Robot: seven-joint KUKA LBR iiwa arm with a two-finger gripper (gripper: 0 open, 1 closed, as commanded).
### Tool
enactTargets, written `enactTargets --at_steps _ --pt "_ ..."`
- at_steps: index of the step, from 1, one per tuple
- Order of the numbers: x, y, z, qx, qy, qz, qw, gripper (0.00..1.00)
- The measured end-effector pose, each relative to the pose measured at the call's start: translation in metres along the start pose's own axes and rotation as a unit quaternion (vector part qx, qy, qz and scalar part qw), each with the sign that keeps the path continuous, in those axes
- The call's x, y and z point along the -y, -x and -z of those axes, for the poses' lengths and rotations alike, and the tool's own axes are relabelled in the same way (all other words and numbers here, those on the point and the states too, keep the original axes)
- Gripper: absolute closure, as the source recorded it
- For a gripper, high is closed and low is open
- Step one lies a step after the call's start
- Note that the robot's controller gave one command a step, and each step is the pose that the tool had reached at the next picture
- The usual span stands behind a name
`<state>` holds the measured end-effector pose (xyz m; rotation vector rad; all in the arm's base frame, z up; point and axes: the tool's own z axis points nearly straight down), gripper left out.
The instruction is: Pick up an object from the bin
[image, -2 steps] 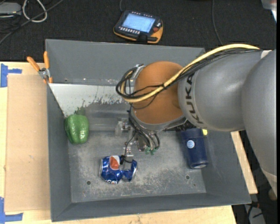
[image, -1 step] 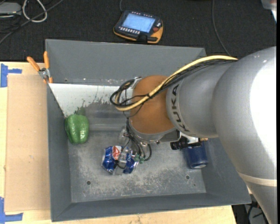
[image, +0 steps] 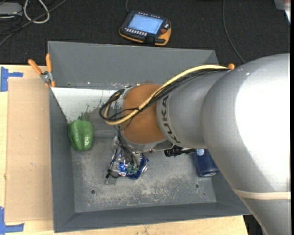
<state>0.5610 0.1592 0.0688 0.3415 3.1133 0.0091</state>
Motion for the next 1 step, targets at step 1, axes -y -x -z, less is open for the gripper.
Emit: enactTargets --at_steps 1 --pt "0.0234 0.0112 0.0006 -0.0059 -0.004 -0.034 0.9994 1.00"
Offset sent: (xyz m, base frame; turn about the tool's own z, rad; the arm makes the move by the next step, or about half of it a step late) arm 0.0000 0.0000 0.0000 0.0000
